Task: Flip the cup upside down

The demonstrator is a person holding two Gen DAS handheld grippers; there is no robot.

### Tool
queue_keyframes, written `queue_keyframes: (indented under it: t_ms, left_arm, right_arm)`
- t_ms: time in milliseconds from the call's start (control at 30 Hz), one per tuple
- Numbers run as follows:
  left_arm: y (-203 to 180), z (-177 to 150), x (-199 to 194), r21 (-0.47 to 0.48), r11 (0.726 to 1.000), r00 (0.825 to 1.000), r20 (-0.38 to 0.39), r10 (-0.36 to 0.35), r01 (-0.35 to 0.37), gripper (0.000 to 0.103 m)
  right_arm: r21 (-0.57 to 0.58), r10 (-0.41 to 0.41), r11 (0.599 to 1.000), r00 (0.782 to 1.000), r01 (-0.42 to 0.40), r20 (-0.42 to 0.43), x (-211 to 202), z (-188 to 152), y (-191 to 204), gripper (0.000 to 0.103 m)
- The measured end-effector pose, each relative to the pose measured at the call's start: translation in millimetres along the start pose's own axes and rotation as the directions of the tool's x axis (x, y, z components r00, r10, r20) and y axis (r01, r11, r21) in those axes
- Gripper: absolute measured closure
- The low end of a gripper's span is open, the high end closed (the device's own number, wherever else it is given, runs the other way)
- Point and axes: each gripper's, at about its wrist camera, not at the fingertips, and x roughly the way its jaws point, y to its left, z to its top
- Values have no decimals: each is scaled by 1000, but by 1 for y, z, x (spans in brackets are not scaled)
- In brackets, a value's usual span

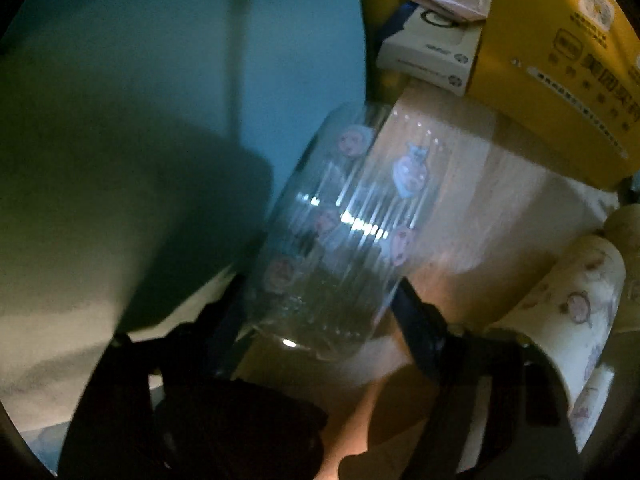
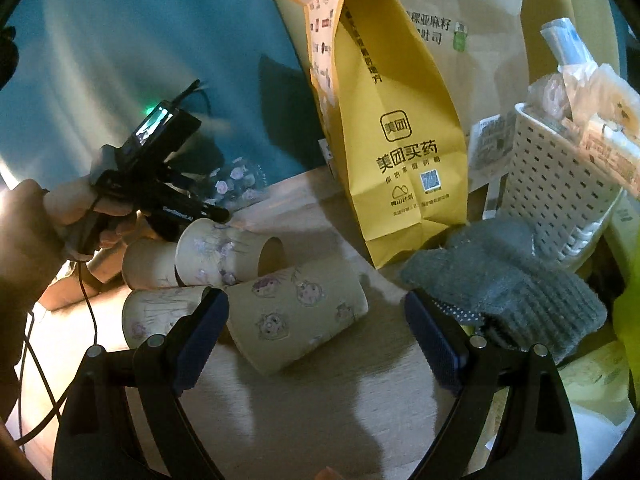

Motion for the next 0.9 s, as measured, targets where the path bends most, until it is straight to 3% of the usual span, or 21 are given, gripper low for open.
queue_keyframes:
  t_ms: [267,500,700,900]
  left_arm:
    - [-8,-8,-18,14,1000,999,51,4,-5,33]
    - [-20,-28,-77,7,1000,990,142,18,-19,34]
    - [-32,-68,-132,-6,999,976,214,34,-33,35]
    - [-70,-108,-180,-10,1000,963,270,9,-6,35]
  right_arm:
    - [6,-10,1000,1000,10,20,-13,-1,3,11]
    - [-16,-8,1000,999,9,51,-35,2,12,11]
    - [-46,3,999,995,1,97,-70,-9,24,11]
    - [-61,16,998,991,-8,136,-115,-35,36,11]
